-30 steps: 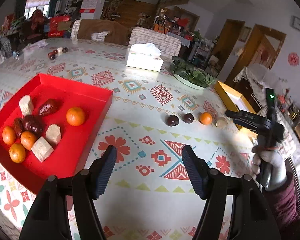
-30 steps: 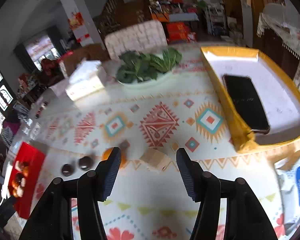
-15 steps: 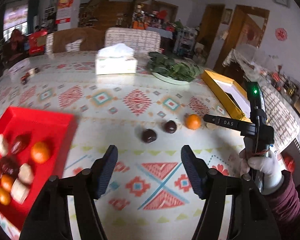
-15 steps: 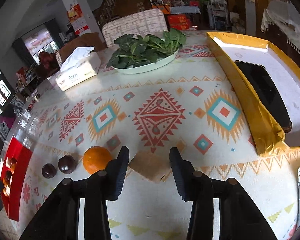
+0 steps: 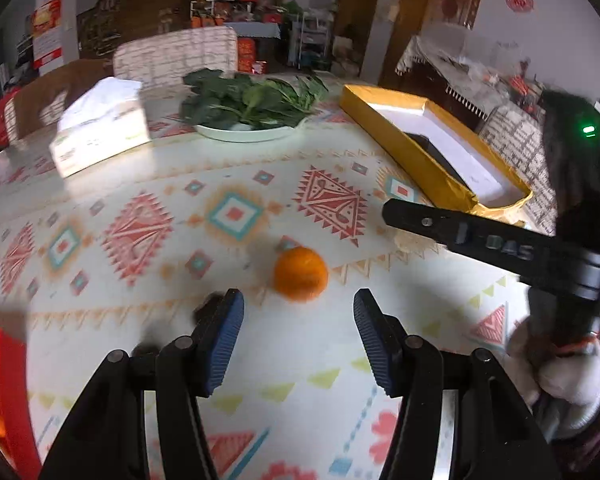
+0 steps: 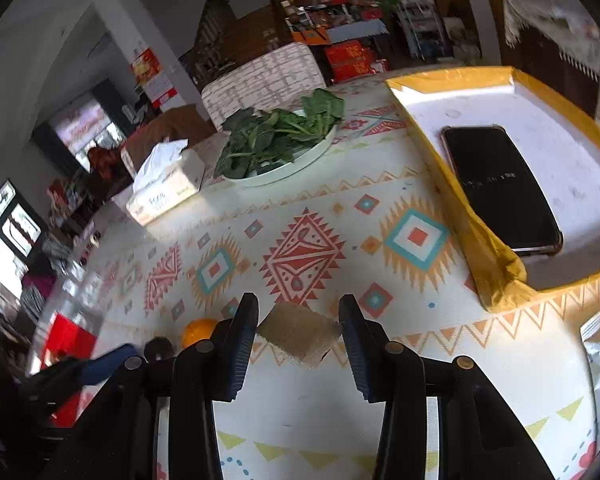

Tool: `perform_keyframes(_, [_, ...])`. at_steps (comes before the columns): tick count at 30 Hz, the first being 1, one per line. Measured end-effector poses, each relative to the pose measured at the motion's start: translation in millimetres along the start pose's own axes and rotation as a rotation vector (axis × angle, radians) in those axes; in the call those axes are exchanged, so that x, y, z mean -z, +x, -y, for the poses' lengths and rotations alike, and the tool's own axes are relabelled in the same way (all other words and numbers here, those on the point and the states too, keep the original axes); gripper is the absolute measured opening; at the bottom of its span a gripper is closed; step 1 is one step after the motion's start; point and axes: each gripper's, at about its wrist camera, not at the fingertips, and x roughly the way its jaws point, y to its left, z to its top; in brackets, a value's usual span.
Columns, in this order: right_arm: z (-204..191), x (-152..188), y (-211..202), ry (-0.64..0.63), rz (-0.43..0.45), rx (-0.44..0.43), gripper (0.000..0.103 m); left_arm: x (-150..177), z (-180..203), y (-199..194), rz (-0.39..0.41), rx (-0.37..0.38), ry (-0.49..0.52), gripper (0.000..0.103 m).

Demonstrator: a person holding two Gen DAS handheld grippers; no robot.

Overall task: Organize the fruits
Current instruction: 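Grasp an orange with the left tool while the right tool grasps a square rice cake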

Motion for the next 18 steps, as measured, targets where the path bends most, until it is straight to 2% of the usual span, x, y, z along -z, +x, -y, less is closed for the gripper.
perform_keyframes(5, [9, -4, -5, 0.048, 0.009, -0.021, 0.046, -9, 9, 23, -0.024, 0.005, 0.047, 0.056])
perform_keyframes(7, [9, -4, -5, 0.055, 0.012, -0.028, 0.046, -11, 11, 31, -0.031, -0.008, 0.06, 0.05])
perform_keyframes(10, [9, -5, -5, 0.058, 0.011, -0.035, 0.046, -13, 9, 40, -0.042, -0.04, 0.064, 0.034])
perform_keyframes(18, [6, -3, -2, 0.047, 0.004, -0.031, 0.046, -10, 11, 43, -0.039, -0.067, 0.065, 0.034])
